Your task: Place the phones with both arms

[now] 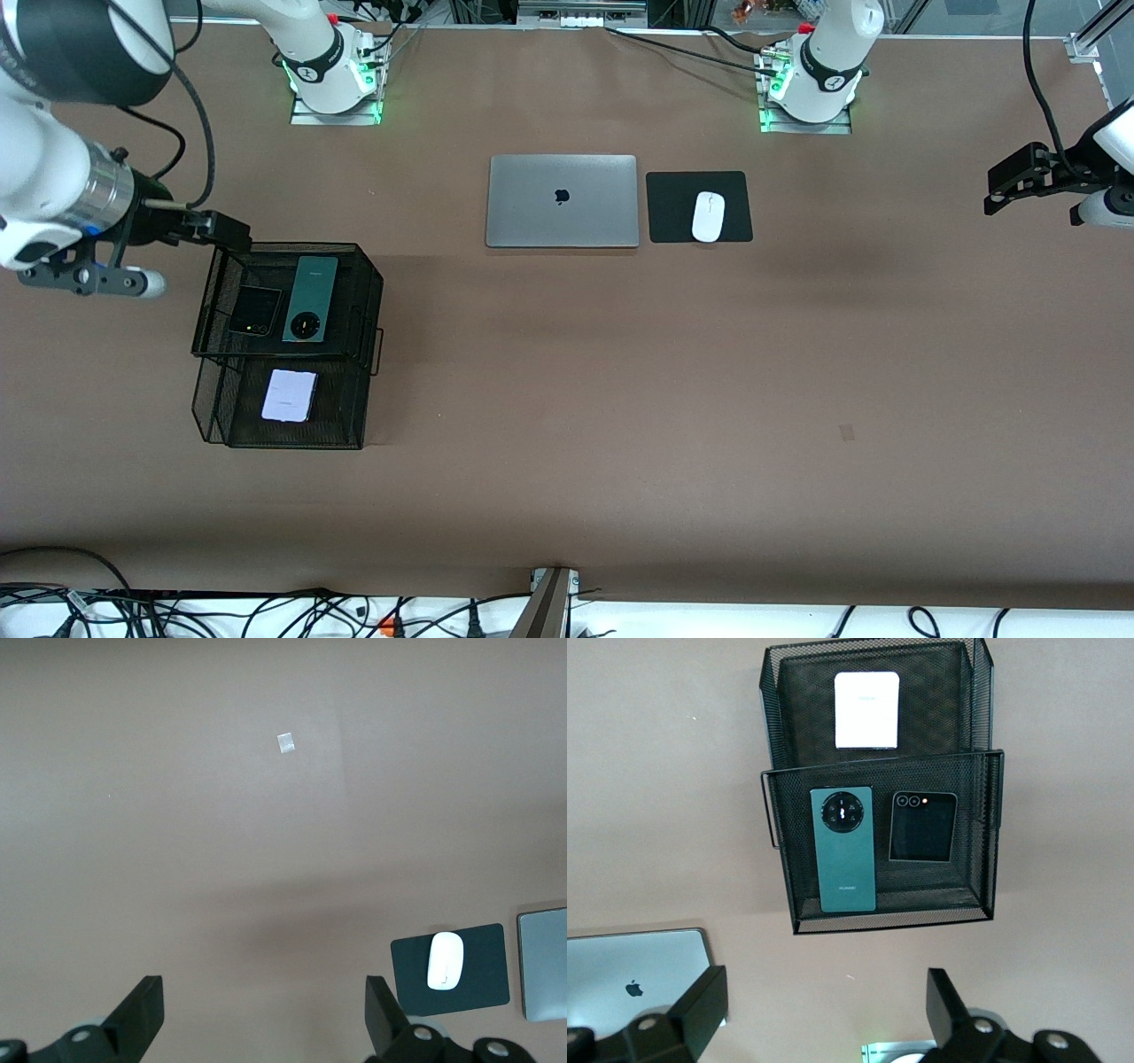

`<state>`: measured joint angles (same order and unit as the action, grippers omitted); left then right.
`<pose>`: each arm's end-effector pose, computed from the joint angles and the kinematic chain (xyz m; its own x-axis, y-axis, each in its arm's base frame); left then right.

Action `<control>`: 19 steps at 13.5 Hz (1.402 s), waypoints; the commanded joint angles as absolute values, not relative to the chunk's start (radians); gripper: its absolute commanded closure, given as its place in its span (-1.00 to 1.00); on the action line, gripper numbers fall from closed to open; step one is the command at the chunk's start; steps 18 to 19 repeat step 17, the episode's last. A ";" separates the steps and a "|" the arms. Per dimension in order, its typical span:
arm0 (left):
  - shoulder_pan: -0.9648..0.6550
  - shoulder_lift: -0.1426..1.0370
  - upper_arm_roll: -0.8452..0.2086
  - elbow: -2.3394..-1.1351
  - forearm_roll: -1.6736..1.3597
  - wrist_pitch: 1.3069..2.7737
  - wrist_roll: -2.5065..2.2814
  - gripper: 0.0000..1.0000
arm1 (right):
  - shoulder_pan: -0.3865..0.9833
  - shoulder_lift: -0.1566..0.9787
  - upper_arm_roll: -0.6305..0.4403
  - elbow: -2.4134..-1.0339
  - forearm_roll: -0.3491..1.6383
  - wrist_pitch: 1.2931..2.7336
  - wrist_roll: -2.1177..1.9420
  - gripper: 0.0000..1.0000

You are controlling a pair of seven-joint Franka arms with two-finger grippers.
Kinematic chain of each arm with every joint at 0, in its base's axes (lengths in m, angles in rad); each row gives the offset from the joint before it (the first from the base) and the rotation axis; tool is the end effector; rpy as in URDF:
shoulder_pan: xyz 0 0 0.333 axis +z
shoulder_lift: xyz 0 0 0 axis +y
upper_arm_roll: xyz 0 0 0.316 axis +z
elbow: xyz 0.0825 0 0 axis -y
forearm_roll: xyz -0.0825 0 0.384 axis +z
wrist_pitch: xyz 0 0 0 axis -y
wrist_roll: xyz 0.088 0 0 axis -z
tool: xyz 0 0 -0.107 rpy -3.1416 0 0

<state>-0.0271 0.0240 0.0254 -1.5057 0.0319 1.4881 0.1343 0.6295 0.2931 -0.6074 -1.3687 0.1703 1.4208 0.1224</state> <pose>0.5538 0.0025 0.6346 0.9901 -0.1329 -0.0455 -0.1342 -0.9906 -0.0266 0.6063 0.0842 0.5601 0.9783 -0.0866 -0.1882 -0.0846 -0.9962 0.0186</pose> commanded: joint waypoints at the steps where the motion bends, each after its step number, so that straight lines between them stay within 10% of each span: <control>1: -0.028 0.018 0.021 -1.506 0.049 1.479 0.149 -1.00 | 0.320 0.272 -0.214 -1.339 0.002 1.407 0.133 -0.94; 7: -0.034 0.018 0.020 -1.502 0.049 1.480 0.146 -1.00 | 0.036 0.043 0.037 -1.796 -0.021 1.833 0.118 -0.99; 19: -0.032 0.021 0.020 -1.502 0.049 1.491 0.147 -1.00 | 0.037 0.083 0.034 -1.701 -0.003 1.766 0.225 -0.99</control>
